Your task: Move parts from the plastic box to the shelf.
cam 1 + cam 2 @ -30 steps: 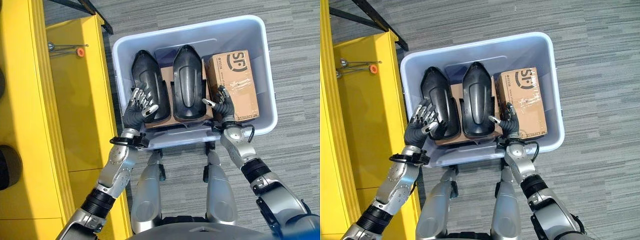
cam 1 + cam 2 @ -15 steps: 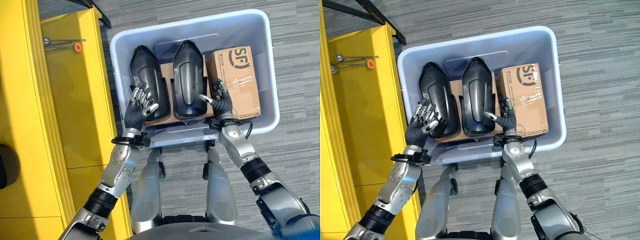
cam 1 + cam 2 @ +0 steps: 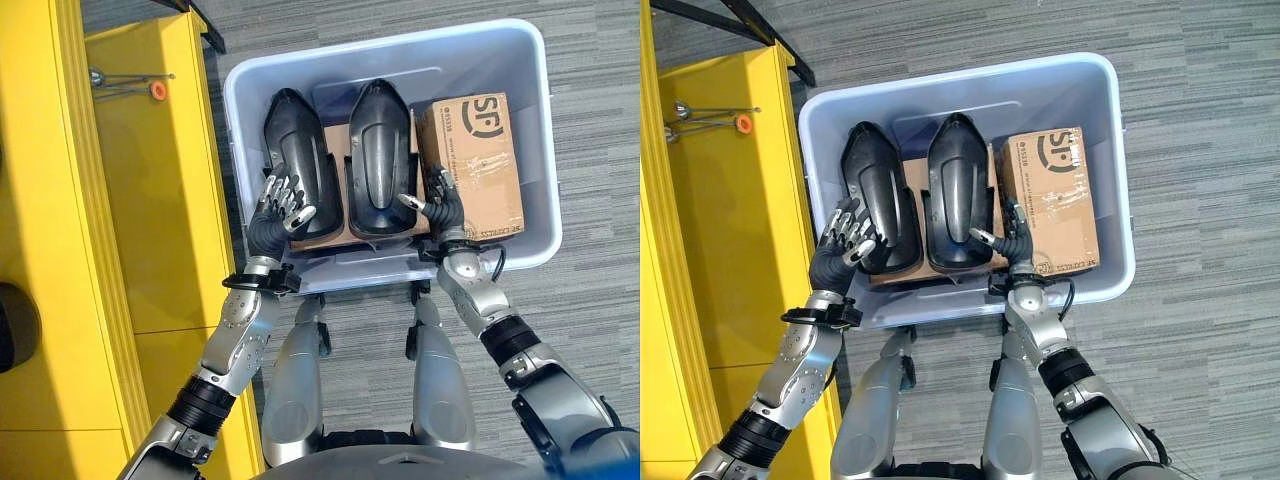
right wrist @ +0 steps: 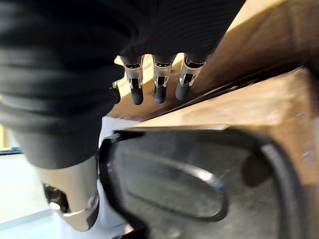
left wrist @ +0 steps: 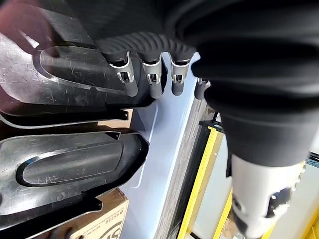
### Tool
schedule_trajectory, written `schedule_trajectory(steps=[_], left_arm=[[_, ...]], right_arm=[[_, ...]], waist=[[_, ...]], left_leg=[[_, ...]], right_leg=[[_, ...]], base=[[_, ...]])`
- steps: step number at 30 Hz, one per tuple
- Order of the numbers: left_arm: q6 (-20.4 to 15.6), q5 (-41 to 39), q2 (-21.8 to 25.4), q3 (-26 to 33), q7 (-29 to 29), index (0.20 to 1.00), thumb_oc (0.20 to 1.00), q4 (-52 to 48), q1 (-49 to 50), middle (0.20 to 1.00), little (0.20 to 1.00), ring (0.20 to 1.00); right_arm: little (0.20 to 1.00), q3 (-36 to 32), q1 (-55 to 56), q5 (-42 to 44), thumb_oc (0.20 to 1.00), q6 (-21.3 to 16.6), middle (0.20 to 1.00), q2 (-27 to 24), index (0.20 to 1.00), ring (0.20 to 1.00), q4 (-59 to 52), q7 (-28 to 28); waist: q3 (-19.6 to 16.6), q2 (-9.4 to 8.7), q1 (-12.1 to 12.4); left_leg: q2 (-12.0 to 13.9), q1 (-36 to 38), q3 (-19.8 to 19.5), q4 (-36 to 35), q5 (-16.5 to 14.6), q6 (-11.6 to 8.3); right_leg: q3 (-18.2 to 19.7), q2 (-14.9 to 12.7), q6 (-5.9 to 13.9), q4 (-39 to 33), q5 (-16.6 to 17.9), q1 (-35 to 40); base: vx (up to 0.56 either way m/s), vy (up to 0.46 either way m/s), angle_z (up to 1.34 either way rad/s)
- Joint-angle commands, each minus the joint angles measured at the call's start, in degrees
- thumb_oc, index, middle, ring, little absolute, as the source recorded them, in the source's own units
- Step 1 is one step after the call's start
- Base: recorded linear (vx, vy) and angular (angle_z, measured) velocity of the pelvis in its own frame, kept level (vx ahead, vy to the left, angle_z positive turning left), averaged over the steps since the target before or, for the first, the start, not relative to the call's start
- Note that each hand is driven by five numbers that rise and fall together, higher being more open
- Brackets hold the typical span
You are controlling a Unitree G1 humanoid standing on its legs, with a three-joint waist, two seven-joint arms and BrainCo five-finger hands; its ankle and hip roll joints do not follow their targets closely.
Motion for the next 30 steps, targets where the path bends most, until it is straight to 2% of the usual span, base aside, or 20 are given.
schedule_trajectory(steps=[1, 12, 30], left_arm=[[-3.47, 0.37, 1.37, 0.94, -0.17, 1.0, 1.0, -3.9, 0.38, 1.0, 1.0, 1.0], [-3.91, -0.46, 0.98, -0.59, -0.59, 1.0, 1.0, -3.31, -1.01, 1.0, 1.0, 1.0], [-4.05, -1.24, 1.45, -1.5, -0.49, 1.0, 1.0, -3.36, -1.43, 1.0, 1.0, 1.0]], right_arm=[[1.0, -1.18, -3.25, -1.06, 1.0, -1.56, 1.0, 2.2, 1.0, 1.0, 0.7, -0.88], [1.0, -0.69, -7.92, 2.13, 1.0, -1.46, 1.0, 2.37, 1.0, 1.0, 11.23, 0.05], [1.0, -2.81, -14.91, 5.02, 1.0, -1.75, 1.0, 1.02, 1.0, 1.0, 21.65, -1.31]], waist=[[-0.29, -0.26, 1.33], [0.88, 0.18, 1.91], [1.2, 0.72, 2.86]], left_leg=[[1.83, -3.14, -2.54, 3.58, -0.74, -0.83], [1.59, -4.17, -2.5, 3.53, -0.53, -0.87], [1.28, -6.26, -3.22, 3.43, -0.45, -0.78]], right_leg=[[-2.11, -2.1, 0.7, 4.51, -1.53, -1.2], [-2.06, -1.97, 0.81, 4.67, -1.25, -2.49], [-2.57, -1.95, 0.7, 5.12, -1.48, -4.28]], base=[[0.0, 0.0, 0.0], [0.0, 0.0, 0.0], [0.0, 0.001, 0.01]])
